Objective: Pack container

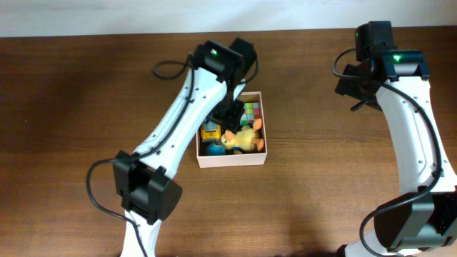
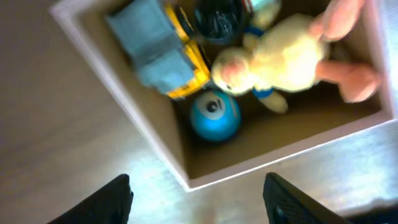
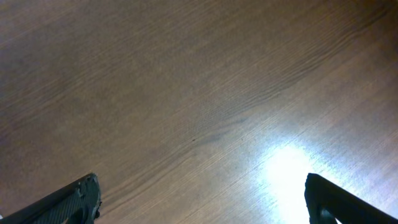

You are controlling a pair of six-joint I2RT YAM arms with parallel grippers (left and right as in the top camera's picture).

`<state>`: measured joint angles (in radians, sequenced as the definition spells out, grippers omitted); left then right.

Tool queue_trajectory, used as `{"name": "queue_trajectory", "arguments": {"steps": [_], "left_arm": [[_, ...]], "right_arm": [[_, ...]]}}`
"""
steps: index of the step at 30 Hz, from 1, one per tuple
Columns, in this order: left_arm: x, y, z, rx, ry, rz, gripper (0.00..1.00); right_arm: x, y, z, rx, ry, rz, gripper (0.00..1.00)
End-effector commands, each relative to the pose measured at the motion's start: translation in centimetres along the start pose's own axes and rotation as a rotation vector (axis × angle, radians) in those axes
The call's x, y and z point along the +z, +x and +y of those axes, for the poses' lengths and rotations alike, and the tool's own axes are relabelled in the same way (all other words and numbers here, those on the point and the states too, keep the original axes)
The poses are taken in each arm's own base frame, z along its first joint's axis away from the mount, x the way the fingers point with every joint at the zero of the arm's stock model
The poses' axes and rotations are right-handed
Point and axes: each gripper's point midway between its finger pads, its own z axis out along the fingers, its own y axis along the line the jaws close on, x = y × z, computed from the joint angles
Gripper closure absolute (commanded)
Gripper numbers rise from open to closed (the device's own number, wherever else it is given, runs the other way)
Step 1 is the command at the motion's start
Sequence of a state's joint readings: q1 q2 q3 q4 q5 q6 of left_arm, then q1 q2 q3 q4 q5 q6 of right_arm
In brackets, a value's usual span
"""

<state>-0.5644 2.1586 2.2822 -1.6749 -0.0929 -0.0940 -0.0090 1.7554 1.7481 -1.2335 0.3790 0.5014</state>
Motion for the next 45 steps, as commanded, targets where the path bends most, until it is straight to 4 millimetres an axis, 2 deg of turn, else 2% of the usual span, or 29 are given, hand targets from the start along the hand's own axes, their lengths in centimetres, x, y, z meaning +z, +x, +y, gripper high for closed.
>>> {"name": "queue_trajectory", "arguments": {"steps": [1,3,4,5,7,11,14,17,21,39,43,45], "left_arm": [[-6.4,-0.6,3.9,-0.079,-0.129,-0.198,0.27],[-8.1,-0.4,6.2,-0.176,-0.195,-0.254,0.14],[-8.9,-0.1,7.5,-0.235,-0.223,-0.276,0.02],[-9.8,0.5,9.5,-0.318,-0.252,-0.302,0.01],[-10.5,1.3,12.1,-0.415,-0.266,-0.315,0.01],[-10.4,2.9,16.7,-0.563,-0.282,-0.301,0.01],[-10.1,3.9,19.1,-0.628,-0.289,-0.283,0.01],[-9.9,4.5,20.4,-0.667,-0.283,-0.275,0.01],[-9.8,4.9,21.2,-0.690,-0.289,-0.270,0.01],[-9.8,4.9,21.2,-0.690,-0.289,-0.270,0.01],[-11.2,5.3,21.0,-0.697,-0.276,-0.315,0.01],[-13.0,4.2,20.4,-0.704,-0.211,-0.420,0.01]], "right_arm": [[0.2,0.0,-0.2,0.014,0.009,0.002,0.01],[0.2,0.0,-0.2,0.014,0.009,0.002,0.01],[0.2,0.0,-0.2,0.014,0.009,0.002,0.01],[0.2,0.0,-0.2,0.015,0.009,0.002,0.01],[0.2,0.0,-0.2,0.014,0.009,0.002,0.01],[0.2,0.0,-0.2,0.014,0.009,0.002,0.01],[0.2,0.0,-0.2,0.014,0.009,0.002,0.01],[0.2,0.0,-0.2,0.014,0.009,0.002,0.01],[0.2,0.0,-0.2,0.015,0.009,0.002,0.01],[0.2,0.0,-0.2,0.014,0.009,0.002,0.01],[0.2,0.0,-0.2,0.014,0.009,0.002,0.01],[0.2,0.0,-0.2,0.014,0.009,0.002,0.01]]}}
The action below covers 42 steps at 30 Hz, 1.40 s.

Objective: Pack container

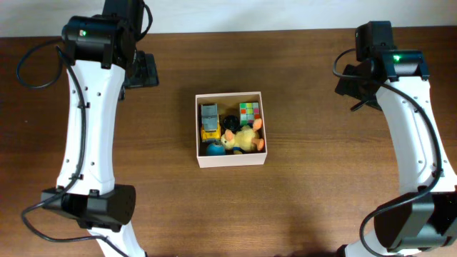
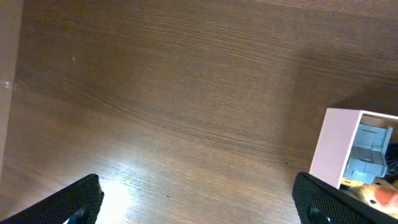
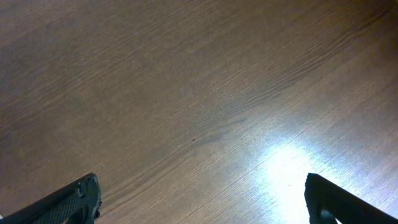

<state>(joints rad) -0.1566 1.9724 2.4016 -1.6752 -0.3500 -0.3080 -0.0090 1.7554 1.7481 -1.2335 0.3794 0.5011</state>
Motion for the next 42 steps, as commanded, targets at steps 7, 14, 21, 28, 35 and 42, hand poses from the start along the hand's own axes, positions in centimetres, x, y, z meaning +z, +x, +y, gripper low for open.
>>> {"name": "queue_trajectory", "arguments": {"steps": [7,14,21,28,35,42], "left_arm": [[-10.2,-6.0,-2.4,-0.150,0.376,-0.487,0.01],[-12.4,-5.6,-1.4,-0.219,0.457,-0.757,0.01],[-9.4,-0.1,0.9,-0.277,0.457,-0.868,0.01],[-6.3,6.2,1.9,-0.295,0.521,-0.978,0.01],[-1.7,12.4,1.6,-0.294,0.538,-1.008,0.01],[1.4,15.9,1.0,-0.287,0.554,-1.018,0.01]], "right_arm": [[0.2,0.0,-0.2,0.015,0.009,0.002,0.01],[0.2,0.0,-0.2,0.015,0.009,0.002,0.01],[0.2,0.0,-0.2,0.015,0.009,0.002,0.01],[0.2,0.0,-0.2,0.015,0.009,0.002,0.01],[0.2,0.0,-0.2,0.015,0.009,0.002,0.01],[0.2,0.0,-0.2,0.015,0.009,0.002,0.01]]}}
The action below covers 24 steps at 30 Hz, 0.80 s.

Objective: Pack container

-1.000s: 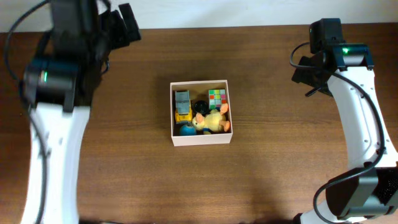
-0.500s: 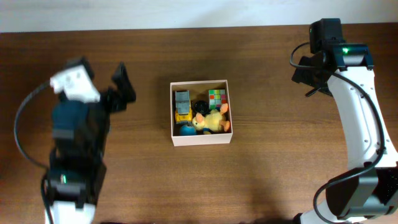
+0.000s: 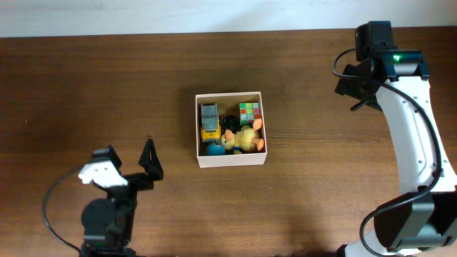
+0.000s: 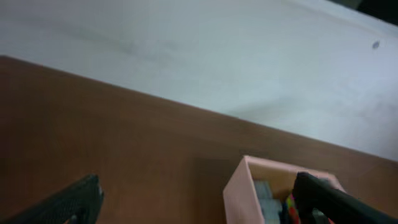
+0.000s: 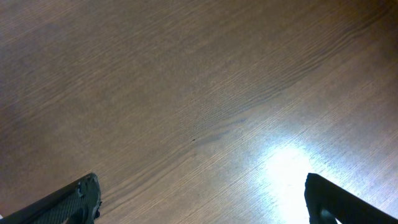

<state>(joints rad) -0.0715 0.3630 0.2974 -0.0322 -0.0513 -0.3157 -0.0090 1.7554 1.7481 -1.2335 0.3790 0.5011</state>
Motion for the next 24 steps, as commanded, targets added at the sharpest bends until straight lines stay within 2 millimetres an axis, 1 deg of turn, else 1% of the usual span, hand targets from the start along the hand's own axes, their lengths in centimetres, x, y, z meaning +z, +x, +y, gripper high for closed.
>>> {"name": "queue_trajectory", "arguments": {"steps": [1,7,11,15,18,24], "left_arm": [[-0.6,1.6,0.3,-0.007,0.027,-0.019,0.01],[-1.1,4.2,1.7,-0.009,0.014,-0.041,0.01],[-1.3,4.7,2.1,-0.010,0.010,-0.062,0.01],[-1.4,5.3,3.1,-0.011,-0.022,-0.061,0.01],[-1.4,6.3,3.9,-0.010,-0.052,-0.030,0.01],[-1.4,6.3,3.9,0.048,-0.050,-0.027,0.01]], "right_arm": [[0.2,0.0,-0.2,0.015,0.009,0.002,0.01],[0.2,0.0,-0.2,0.015,0.009,0.002,0.01],[0.2,0.0,-0.2,0.015,0.009,0.002,0.01],[0.2,0.0,-0.2,0.015,0.009,0.002,0.01],[0.2,0.0,-0.2,0.015,0.009,0.002,0.01],[0.2,0.0,-0.2,0.015,0.009,0.002,0.01]]}}
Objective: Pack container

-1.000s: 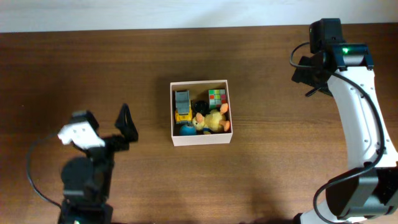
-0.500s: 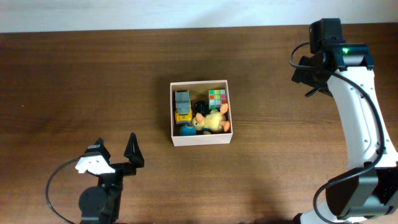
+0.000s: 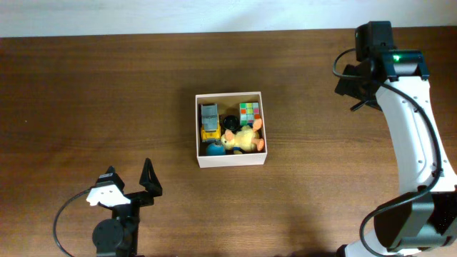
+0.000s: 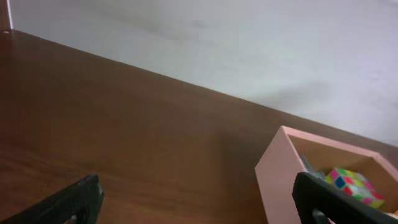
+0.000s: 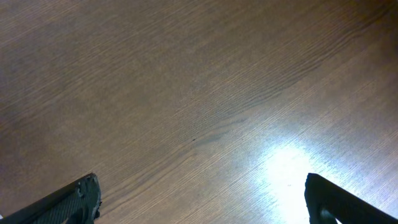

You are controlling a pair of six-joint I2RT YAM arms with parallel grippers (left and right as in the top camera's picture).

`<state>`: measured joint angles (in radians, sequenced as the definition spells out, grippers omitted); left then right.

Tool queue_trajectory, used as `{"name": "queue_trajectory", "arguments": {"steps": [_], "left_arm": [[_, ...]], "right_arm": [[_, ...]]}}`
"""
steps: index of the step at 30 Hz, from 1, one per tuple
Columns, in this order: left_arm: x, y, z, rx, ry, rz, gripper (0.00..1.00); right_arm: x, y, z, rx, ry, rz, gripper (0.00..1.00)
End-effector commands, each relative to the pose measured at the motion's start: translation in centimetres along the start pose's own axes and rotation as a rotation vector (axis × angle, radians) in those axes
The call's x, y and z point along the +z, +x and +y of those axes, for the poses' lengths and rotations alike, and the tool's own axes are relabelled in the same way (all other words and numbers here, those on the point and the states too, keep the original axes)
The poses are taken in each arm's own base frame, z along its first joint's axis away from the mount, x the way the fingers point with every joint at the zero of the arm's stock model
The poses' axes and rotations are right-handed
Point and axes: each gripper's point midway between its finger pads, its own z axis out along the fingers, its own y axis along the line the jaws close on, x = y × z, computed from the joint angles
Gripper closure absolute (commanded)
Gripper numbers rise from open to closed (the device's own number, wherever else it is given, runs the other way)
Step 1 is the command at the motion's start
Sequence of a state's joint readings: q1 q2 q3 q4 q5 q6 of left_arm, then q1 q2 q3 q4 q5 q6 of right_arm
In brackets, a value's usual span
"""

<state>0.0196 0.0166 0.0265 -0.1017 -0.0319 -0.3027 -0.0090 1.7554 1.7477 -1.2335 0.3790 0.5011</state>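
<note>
The pale pink box [image 3: 232, 160] sits mid-table and holds a grey-and-yellow toy truck [image 3: 208, 121], a colour cube [image 3: 249, 111], a yellow plush duck [image 3: 244, 140], a blue ball [image 3: 215, 149] and a black item [image 3: 230, 123]. My left gripper [image 3: 129, 187] is folded low at the front left, well away from the box, open and empty. In the left wrist view it [image 4: 199, 208] faces the box's wall [image 4: 280, 180], with the cube [image 4: 351, 185] showing inside. My right gripper [image 5: 202, 202] hangs open and empty over bare wood at the back right.
The brown wooden table [image 3: 86, 107] ends at a white wall [image 4: 249, 43] along its back edge. The right arm [image 3: 400, 107] rises along the right side. Nothing lies on the table outside the box.
The left arm has sunk a little lower toward the front edge, and its wrist view now looks more level at the box. The right arm and the box's contents are unchanged.
My left gripper was open right above the box's front left corner, over the truck and ball. Then the left arm stood at the far back left, open over bare wood. After that it was folded down at the front left, where it is now. The right arm stayed still.
</note>
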Motion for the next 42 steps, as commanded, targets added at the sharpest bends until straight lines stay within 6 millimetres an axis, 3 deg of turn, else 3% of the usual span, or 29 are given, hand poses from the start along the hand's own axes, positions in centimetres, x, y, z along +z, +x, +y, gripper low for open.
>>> {"name": "queue_trajectory", "arguments": {"steps": [1,37,40,42], "left_arm": [[0.0,0.2,-0.2,0.051,0.019,-0.001,0.01],[0.0,0.2,-0.3,0.049,0.021,0.000,0.01],[0.0,0.2,-0.3,0.049,0.021,0.000,0.01],[0.0,0.2,-0.3,0.049,0.021,0.000,0.01]], "right_arm": [[0.2,0.0,-0.2,0.015,0.009,0.002,0.01],[0.2,0.1,-0.1,0.011,0.008,0.003,0.01],[-1.1,0.2,0.4,0.001,-0.016,-0.024,0.01],[-3.2,0.2,0.8,-0.006,-0.052,-0.067,0.01]]}}
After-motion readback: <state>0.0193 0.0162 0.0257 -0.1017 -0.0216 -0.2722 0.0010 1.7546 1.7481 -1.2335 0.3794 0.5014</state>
